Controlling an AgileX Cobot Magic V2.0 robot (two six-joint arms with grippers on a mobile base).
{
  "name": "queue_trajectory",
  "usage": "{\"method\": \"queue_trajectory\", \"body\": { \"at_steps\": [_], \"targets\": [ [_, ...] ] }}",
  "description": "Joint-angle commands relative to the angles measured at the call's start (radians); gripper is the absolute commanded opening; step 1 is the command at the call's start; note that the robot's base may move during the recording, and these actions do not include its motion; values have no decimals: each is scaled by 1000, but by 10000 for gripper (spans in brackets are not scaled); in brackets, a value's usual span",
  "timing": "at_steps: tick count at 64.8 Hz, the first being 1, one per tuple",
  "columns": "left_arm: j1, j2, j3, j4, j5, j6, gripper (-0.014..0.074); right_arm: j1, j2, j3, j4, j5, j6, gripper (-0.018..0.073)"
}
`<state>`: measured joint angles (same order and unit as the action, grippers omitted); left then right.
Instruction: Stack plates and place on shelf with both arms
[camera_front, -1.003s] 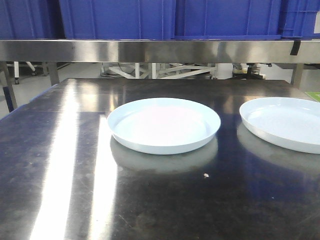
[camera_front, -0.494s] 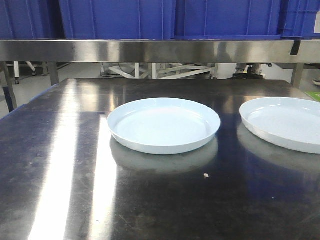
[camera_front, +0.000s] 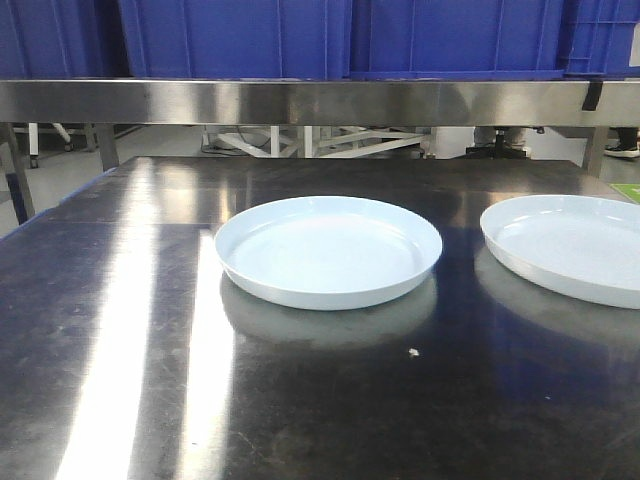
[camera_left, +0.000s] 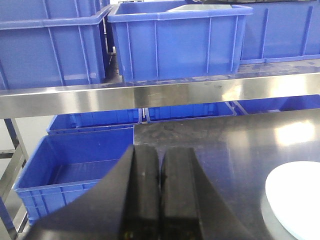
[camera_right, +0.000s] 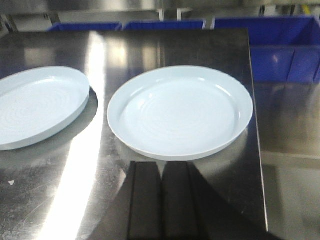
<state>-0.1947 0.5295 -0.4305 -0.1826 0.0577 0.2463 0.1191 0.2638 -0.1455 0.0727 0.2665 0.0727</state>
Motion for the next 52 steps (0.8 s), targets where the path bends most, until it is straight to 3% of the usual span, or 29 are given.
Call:
{"method": "queue_trajectory", "body": {
  "at_steps": [1,37,44,52],
  "targets": [
    [0,-1,-29,-4,-76,0,82,-2,132,-110,5,-64,1,48],
    [0,-1,-29,-4,-76,0,82,-12,683,-510,-40,233,1,57],
    [0,-1,-29,-4,-76,0,82,-65,766,-575,-40,285,1,57],
    [0,-1,-29,-4,-76,0,82,-177,847,-657,-40,340,1,57]
  ]
}}
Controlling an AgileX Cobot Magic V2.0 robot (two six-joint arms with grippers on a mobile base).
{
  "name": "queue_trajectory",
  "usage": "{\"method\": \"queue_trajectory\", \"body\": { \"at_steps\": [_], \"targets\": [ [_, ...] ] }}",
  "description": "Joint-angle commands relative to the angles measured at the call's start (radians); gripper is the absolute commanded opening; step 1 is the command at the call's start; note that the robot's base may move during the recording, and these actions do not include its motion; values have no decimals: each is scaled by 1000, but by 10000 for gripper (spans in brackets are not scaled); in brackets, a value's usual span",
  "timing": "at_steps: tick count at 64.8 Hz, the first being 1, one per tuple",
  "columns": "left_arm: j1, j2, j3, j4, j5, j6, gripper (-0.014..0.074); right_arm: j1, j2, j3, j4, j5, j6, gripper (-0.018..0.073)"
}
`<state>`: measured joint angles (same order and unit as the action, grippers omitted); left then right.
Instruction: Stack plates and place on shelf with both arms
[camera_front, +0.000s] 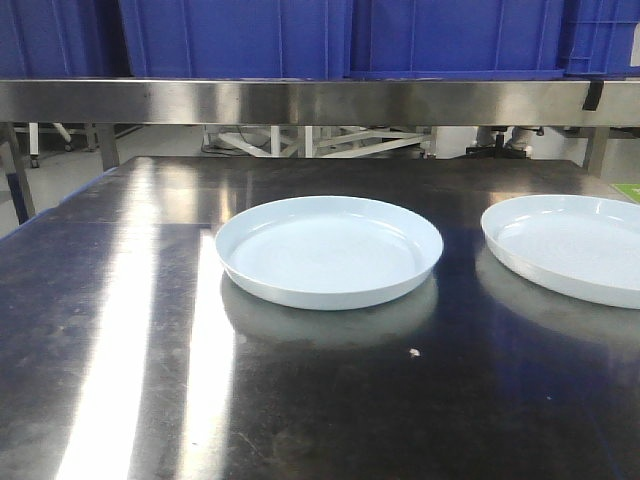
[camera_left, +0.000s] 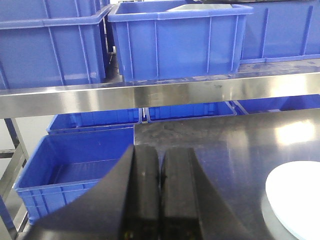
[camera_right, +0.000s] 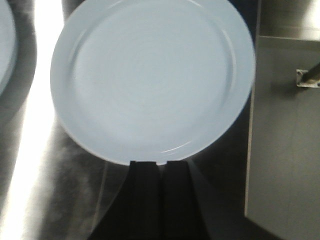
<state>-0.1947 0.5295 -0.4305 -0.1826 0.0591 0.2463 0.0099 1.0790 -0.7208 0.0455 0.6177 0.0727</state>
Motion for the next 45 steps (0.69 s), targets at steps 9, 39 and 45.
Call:
{"method": "queue_trajectory", "body": {
  "at_steps": [9,39,45],
  "targets": [
    [0,-1,-29,-4,-77,0,82,-162,111,-173,-13,32,-27,57],
    [0,-1,-29,-4,-77,0,82,-207,506,-533,26,270,-124,83],
    [0,-1,-29,-4,-77,0,82,-235,568,-595,120,293,-192,172]
  ]
}}
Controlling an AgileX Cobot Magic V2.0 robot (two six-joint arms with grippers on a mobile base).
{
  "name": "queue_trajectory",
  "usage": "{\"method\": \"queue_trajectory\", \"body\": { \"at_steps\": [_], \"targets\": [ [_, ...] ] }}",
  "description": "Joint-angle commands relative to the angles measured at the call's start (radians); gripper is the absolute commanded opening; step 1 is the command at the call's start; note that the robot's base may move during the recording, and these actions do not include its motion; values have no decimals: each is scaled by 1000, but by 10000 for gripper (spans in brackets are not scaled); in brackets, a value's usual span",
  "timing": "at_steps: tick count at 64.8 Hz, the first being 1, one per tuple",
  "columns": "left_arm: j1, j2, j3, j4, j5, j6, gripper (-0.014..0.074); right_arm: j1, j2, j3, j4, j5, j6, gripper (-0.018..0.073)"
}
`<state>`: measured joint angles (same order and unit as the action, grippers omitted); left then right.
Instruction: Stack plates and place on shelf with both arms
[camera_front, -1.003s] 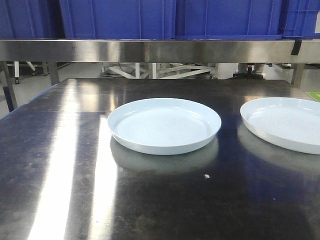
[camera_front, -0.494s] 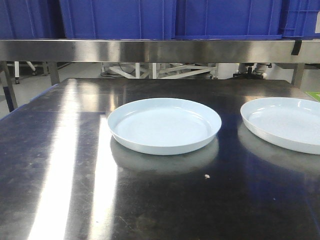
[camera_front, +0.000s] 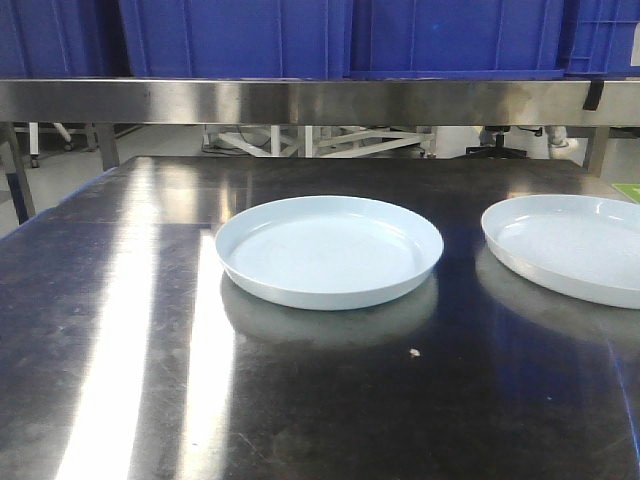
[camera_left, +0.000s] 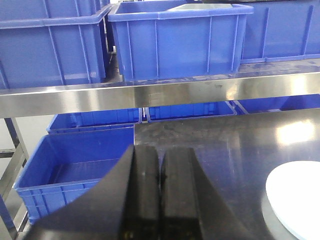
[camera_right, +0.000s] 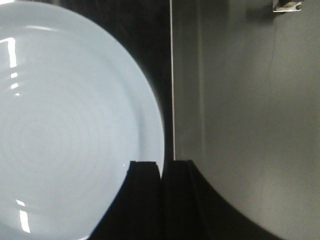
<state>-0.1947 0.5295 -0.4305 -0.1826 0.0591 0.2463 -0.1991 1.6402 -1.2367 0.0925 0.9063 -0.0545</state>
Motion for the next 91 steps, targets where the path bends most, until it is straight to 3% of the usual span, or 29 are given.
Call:
{"method": "queue_trajectory", "body": {
  "at_steps": [1,8,15,82,91],
  "targets": [
    [0,-1,-29,-4,-77,0,82,-30,14,-86,88,8,-75,197],
    [0,-1,-29,-4,-77,0,82,-58,53,-114,176,17,-150,298],
    [0,-1,-29,-4,-77,0,82,-82,81,-115,209,39,-213,321],
    [0,-1,-29,-4,-77,0,82,-62,171,-115,223,69,-252,320],
    [0,-1,-29,-4,-77,0,82,-62,171,-115,223,68,-252,254]
  ]
}}
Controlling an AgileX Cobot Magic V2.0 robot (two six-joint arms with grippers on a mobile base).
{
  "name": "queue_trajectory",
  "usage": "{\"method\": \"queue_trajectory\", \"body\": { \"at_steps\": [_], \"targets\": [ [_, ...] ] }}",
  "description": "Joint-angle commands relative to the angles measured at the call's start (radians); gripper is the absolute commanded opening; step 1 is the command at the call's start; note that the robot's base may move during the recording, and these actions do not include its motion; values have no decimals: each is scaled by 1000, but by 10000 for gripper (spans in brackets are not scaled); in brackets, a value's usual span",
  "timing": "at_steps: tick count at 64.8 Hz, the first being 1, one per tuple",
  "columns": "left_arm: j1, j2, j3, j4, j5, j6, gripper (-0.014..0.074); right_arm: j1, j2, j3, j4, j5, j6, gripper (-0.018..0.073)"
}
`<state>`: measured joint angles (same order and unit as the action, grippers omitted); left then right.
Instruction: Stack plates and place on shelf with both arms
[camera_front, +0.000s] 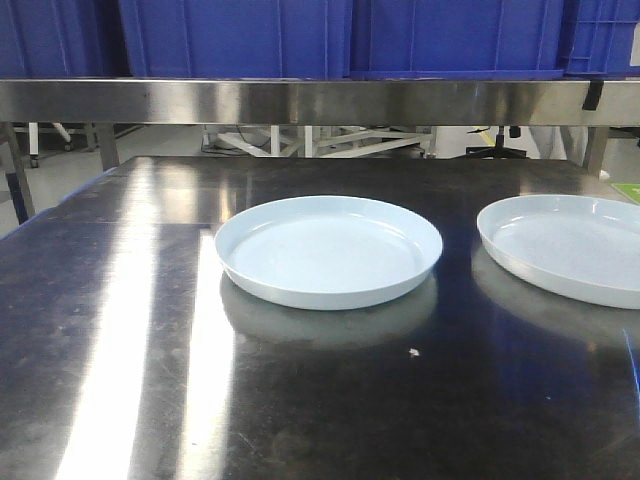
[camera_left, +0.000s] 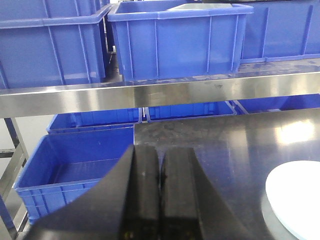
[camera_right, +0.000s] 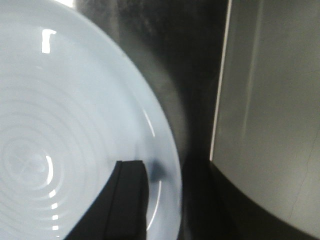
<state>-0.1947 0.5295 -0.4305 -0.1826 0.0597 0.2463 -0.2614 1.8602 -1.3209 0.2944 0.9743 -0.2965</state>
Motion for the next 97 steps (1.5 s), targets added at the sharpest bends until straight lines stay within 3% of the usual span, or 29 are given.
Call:
{"method": "queue_trajectory", "body": {
  "at_steps": [1,13,23,39,53,66,80,97],
  "targets": [
    [0,-1,-29,-4,-78,0,82,1,-49,-31,21,0,-10,239],
    [0,-1,-29,-4,-78,0,82,-2,-58,-45,21,4,12,42],
    [0,-1,-29,-4,-78,0,82,-37,-91,-71,57,36,22,57],
    [0,-1,-29,-4,-78,0,82,-83,-174,-104,257,85,22,57],
    [0,-1,-29,-4,-78,0,82,61,-194,-104,307,56,21,57],
    [0,-1,-29,-4,-78,0,82,254,-152,-104,317,-56,37,57],
    [0,-1,-29,-4,-78,0,82,404,-74,-104,319,-164,57,57],
    [0,-1,-29,-4,-78,0,82,461,-32,-104,309,-232,57,60]
  ]
}}
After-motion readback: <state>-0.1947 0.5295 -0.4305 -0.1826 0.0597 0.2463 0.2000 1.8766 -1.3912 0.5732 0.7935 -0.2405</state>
